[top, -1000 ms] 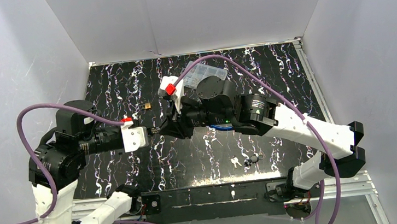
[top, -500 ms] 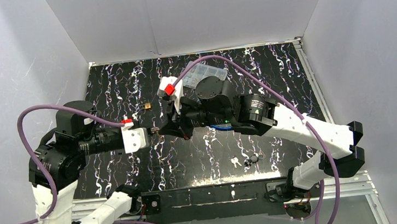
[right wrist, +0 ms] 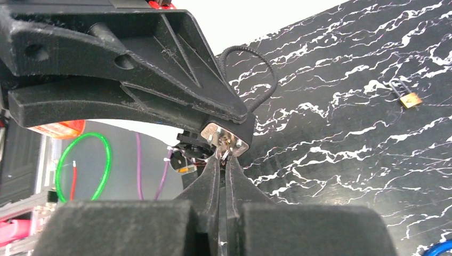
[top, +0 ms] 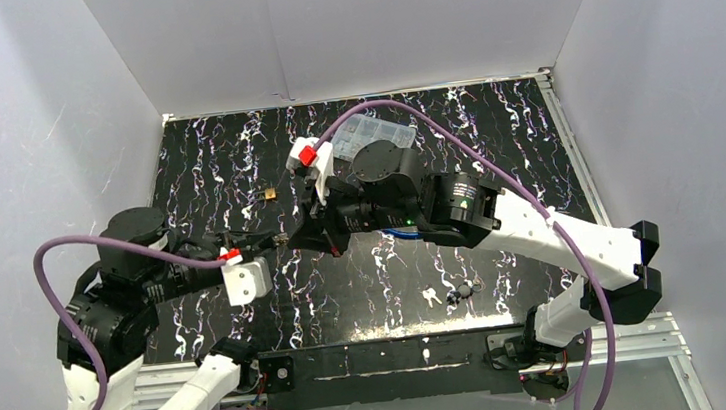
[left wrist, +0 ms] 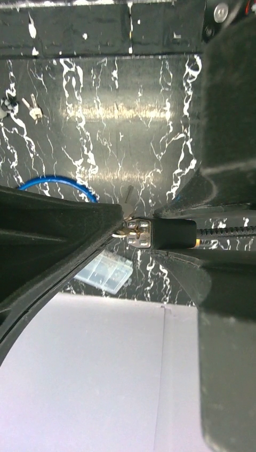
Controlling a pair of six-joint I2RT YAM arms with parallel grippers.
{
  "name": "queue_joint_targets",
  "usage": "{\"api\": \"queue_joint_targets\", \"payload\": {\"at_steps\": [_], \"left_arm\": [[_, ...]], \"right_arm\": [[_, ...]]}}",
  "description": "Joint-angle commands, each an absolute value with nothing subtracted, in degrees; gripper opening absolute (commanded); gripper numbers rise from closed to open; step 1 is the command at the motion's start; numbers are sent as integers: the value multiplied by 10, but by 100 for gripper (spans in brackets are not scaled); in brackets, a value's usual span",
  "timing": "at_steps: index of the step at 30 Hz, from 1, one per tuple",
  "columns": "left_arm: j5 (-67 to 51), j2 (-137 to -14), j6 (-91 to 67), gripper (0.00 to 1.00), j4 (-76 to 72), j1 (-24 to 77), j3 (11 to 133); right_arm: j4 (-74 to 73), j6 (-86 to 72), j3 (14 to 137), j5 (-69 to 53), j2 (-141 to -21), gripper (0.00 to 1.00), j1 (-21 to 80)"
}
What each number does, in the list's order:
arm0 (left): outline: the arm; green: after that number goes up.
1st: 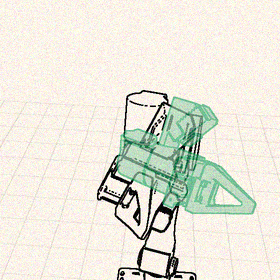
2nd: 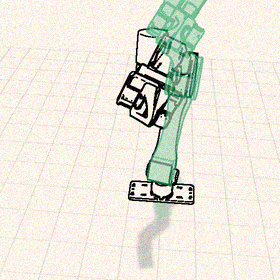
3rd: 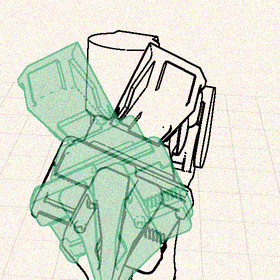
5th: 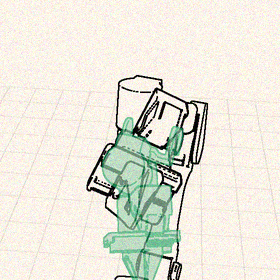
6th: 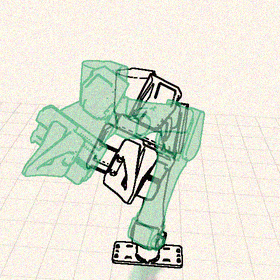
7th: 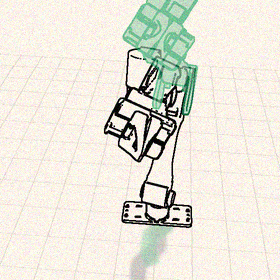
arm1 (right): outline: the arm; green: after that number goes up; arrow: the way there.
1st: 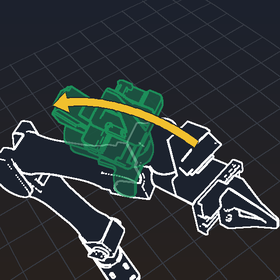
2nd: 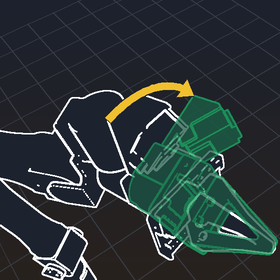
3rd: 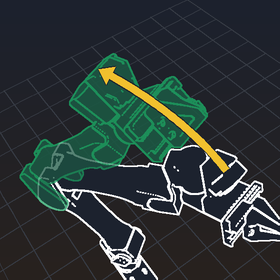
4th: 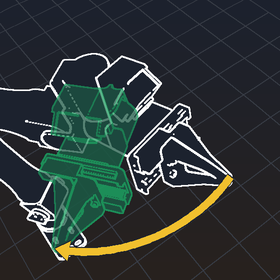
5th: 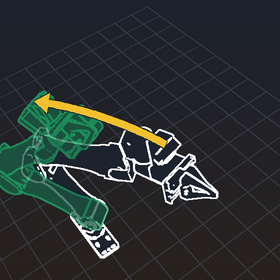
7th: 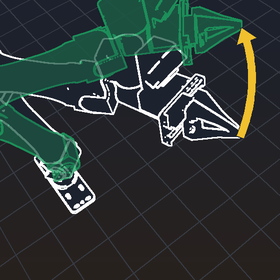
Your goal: Unlock with the key
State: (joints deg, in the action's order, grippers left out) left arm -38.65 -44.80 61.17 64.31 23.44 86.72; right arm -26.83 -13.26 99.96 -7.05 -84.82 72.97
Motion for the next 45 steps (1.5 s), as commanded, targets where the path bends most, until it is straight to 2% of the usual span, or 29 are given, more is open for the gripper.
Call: {"api": "queue_joint_targets", "payload": {"at_steps": [1,7,12,15,24,31,40,45], "left_arm": [[-373,-420,655,0,566,236,840],[-367,-413,657,0,550,237,836],[-367,-413,657,0,563,237,838],[-367,-413,659,0,570,236,840],[-384,-438,657,0,623,237,870],[-392,-455,651,0,652,237,892],[-390,-460,655,0,656,237,896],[-391,-462,655,0,656,237,897]], "right_arm": [[-210,-201,1004,-68,-844,1,728],[-213,-213,988,-61,-839,1,727],[-233,-129,973,-6,-806,39,727],[-224,-83,967,18,-787,49,727],[-168,20,956,-19,-776,50,735],[-185,51,985,-52,-806,43,749],[-194,68,992,-62,-821,41,754],[-205,70,999,-62,-830,36,754]]}}
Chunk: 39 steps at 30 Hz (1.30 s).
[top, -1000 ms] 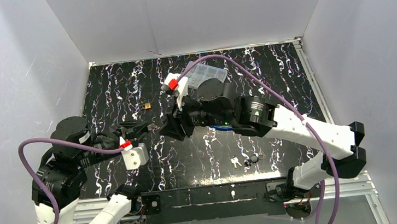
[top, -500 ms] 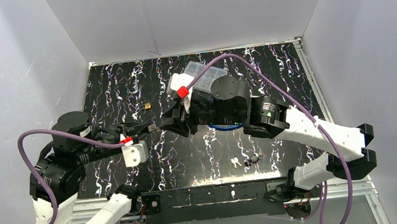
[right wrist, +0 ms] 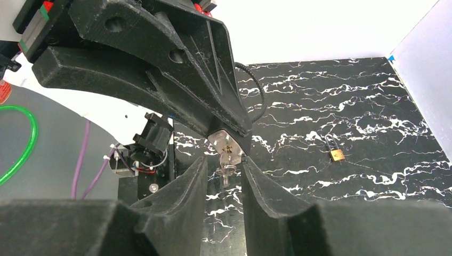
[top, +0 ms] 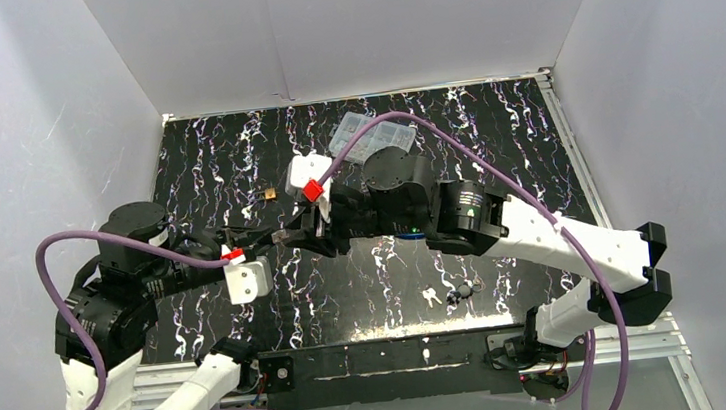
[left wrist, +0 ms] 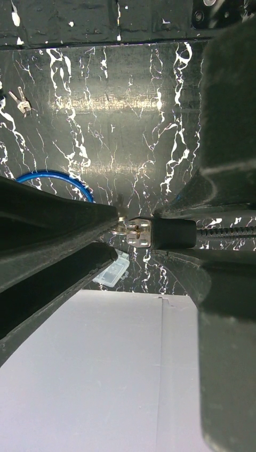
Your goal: Unlock with the key
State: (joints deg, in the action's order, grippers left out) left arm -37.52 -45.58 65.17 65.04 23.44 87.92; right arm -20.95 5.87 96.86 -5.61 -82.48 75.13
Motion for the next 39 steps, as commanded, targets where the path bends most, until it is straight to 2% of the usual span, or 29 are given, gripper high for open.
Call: {"api": "queue_joint_targets", "payload": {"at_steps": [1,9,15,18,22,25,30,39], "left_arm": [[-391,-461,656,0,656,237,897],[-392,-466,655,0,659,236,905],[-392,-465,655,0,660,236,904],[-392,-463,656,0,660,237,900],[-392,-462,656,0,662,237,899],[-392,-463,656,0,665,237,898],[-392,-463,658,0,666,236,899],[-390,-461,658,0,669,237,901]], "right_arm": [[-206,70,1000,-61,-832,35,754],[-217,74,1007,-55,-841,28,754],[-219,75,1011,-47,-841,19,754],[-218,75,1009,-45,-838,20,755],[-211,84,997,-29,-827,35,758],[-198,96,986,-20,-817,41,763],[-188,104,986,-18,-813,39,770],[-209,98,1000,-20,-831,26,771]]}}
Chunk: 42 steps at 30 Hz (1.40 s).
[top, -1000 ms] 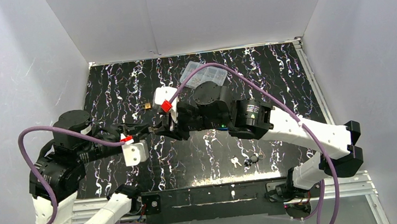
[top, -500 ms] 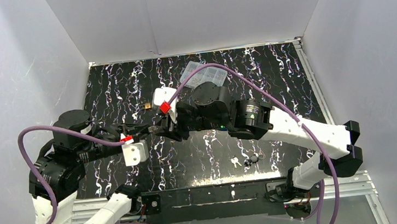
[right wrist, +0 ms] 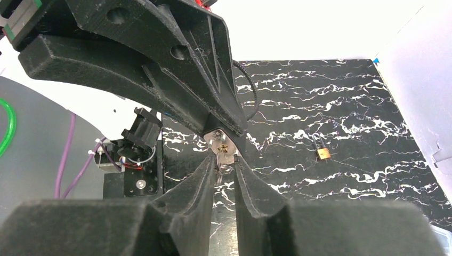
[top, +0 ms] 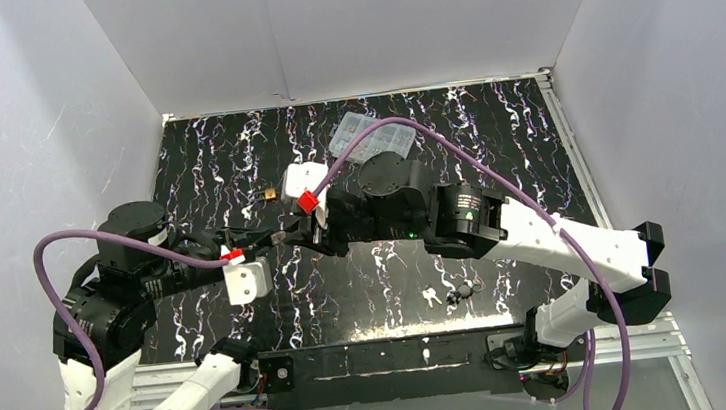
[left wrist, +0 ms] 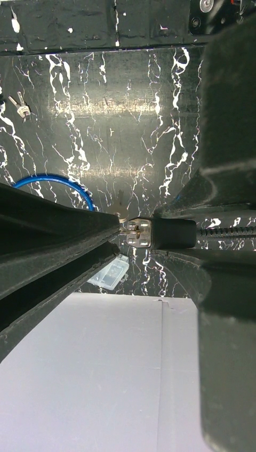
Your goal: Unlock with the key
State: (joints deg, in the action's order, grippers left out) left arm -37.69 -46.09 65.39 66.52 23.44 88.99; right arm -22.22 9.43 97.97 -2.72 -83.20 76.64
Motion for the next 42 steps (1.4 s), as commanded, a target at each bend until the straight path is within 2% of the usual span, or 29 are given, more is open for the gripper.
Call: {"api": "queue_joint_targets", "payload": {"at_steps": [1,10,18,20,22,23,26,33,34,36,37,39,40,42], "left_arm": [[-390,-461,657,0,668,237,901],[-389,-457,658,0,667,237,901],[-387,-455,661,0,667,237,902],[-387,-455,661,0,667,237,901],[-387,-454,663,0,667,237,899],[-387,-454,663,0,668,237,899],[-387,-453,664,0,667,237,899],[-390,-454,666,0,666,237,905],[-390,-454,666,0,666,237,905],[-389,-454,668,0,666,237,905],[-390,-453,668,0,666,237,905],[-390,-453,669,0,666,237,905],[-390,-454,669,0,667,237,904],[-390,-453,670,0,666,237,902]], "right_arm": [[-211,97,1001,-18,-834,26,771],[-213,94,1014,-17,-846,20,772],[-231,94,1021,-13,-858,8,772],[-236,95,1021,-8,-860,2,772],[-241,95,1021,-6,-861,1,772],[-243,96,1019,-5,-862,2,772],[-243,96,1017,-3,-863,13,772],[-248,91,1030,21,-874,17,772],[-253,88,1032,23,-876,27,771],[-253,81,1031,27,-874,35,771],[-251,79,1029,30,-873,36,771],[-249,75,1027,30,-871,30,771],[-241,74,1021,27,-867,20,771],[-232,73,1013,24,-857,13,771]]}}
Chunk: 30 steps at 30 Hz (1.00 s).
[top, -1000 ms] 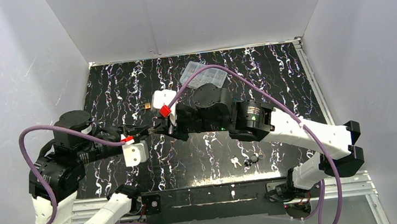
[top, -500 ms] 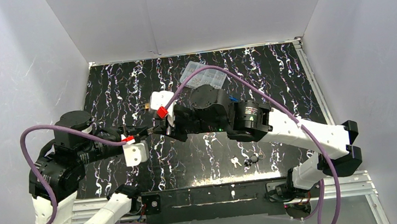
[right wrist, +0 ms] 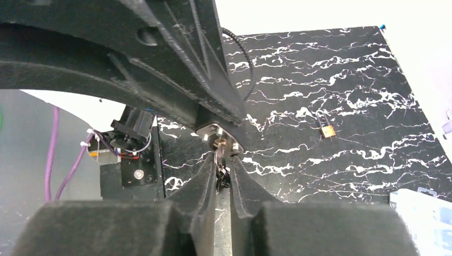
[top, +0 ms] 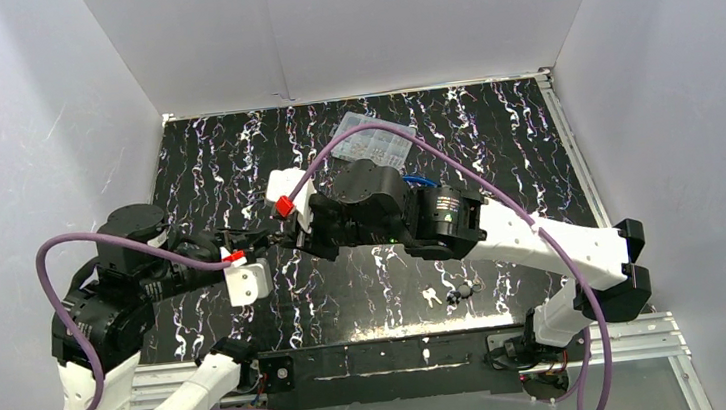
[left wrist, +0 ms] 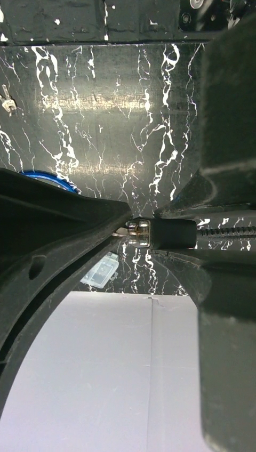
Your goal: Unlock with the key
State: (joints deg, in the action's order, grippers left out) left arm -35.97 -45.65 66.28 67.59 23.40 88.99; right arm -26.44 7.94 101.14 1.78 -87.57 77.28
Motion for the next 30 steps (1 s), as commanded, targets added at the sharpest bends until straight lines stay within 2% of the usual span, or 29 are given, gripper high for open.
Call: {"api": "queue_joint_targets", "payload": {"at_steps": [1,4,8,12,16,21,30], "left_arm": [[-389,-452,671,0,666,237,900],[-389,-451,674,0,666,237,897],[-390,-451,675,0,666,237,894],[-391,-450,674,0,668,236,894],[-391,-451,675,0,669,237,895],[-389,-450,675,0,671,237,894],[-388,-446,675,0,671,237,895]], "right_arm": [[-231,73,1013,23,-855,11,771],[-229,72,1008,22,-848,14,771],[-216,71,995,35,-837,38,771],[-189,70,978,39,-826,49,771],[-179,69,980,26,-826,49,771],[-166,65,976,8,-822,44,771],[-198,61,1000,11,-843,23,771]]}}
